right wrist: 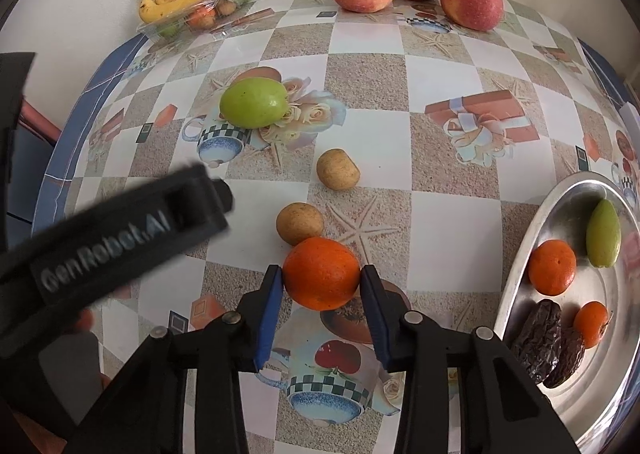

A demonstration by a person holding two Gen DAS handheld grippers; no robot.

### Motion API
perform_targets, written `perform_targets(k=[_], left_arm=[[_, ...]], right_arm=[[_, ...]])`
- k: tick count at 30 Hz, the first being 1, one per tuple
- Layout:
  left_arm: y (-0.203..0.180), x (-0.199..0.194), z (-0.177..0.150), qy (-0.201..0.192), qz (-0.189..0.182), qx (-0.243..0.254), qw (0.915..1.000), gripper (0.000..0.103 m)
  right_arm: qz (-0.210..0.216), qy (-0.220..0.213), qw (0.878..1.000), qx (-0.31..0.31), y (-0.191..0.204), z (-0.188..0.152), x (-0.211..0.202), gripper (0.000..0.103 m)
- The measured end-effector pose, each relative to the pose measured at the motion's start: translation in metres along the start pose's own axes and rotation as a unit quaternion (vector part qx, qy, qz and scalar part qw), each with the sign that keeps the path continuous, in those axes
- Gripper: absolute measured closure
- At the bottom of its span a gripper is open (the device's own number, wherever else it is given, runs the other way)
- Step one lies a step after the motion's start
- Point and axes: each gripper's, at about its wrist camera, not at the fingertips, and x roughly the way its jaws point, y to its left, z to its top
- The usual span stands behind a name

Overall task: Organize fruits
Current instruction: 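Grasp a small brown kiwi with the left tool while the right tool grasps an orange, then release the kiwi and orange into the steel bowl with both tools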

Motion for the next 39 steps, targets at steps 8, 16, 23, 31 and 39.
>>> perform_targets(k=[8, 16, 23, 31, 39], left_arm=[[-0.031, 0.004, -0.005, 0.009, -0.053, 0.042, 0.9977, 0.027], [-0.037, 0.013, -0.012, 0.038, -0.098, 0.039, 0.9937, 0.074], [-0.025, 0.008, -0.011, 0.039, -0.093, 0.003, 0.9949, 0.075], [0.015, 0.003, -0.006, 0.038, -0.088, -0.07, 0.993, 0.075], [0.014, -0.001, -0.004, 0.03, -0.078, -0.069, 0.9941, 0.075]], right_arm=[[0.006, -0.019, 1.0, 0.011, -0.015, -0.002, -0.018, 0.071], [0.032, -0.019, 0.999, 0.021, -0.026, -0.005, -0.017, 0.071], [0.037, -0.018, 0.999, 0.02, -0.024, -0.004, -0.014, 0.071], [0.045, -0.007, 0.999, 0.019, -0.016, -0.001, 0.0, 0.062], [0.031, -0.007, 0.999, 0.004, -0.005, 0.002, 0.004, 0.063]])
